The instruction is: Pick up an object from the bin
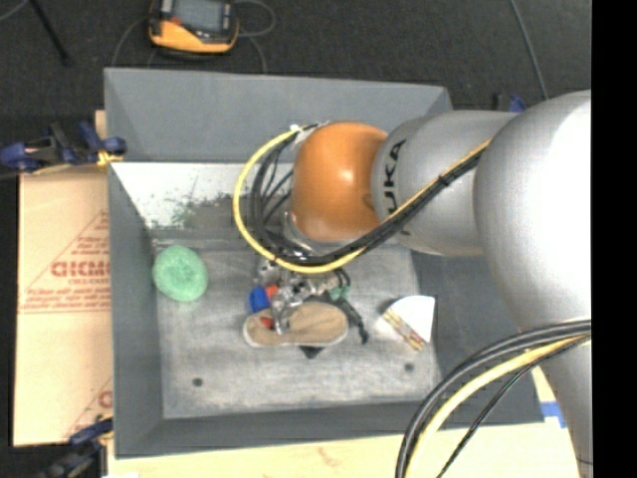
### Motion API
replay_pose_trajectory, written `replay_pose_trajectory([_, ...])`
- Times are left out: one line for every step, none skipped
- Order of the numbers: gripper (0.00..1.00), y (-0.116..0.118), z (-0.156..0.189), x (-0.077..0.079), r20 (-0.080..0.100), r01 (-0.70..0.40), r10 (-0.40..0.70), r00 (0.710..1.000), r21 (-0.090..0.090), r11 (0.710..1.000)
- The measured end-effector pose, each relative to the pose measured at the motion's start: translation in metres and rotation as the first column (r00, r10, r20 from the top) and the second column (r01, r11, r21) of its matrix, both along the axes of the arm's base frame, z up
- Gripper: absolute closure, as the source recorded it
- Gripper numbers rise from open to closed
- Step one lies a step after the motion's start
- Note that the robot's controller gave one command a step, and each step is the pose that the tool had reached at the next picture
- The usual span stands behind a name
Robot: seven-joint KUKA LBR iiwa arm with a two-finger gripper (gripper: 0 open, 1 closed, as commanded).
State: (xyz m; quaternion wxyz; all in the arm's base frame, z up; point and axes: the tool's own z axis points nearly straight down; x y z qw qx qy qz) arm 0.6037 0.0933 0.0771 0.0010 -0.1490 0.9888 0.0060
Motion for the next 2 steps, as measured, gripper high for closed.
replay_pose_trajectory([1.00, 0.000, 0.000, 0.000, 0.000, 0.001, -0.001, 1.000, 0.000, 1.000])
replay_pose_trajectory([1.00, 0.004, 0.125, -0.002, 0.003, 0.020, -0.020, 1.000, -0.011, 1.000])
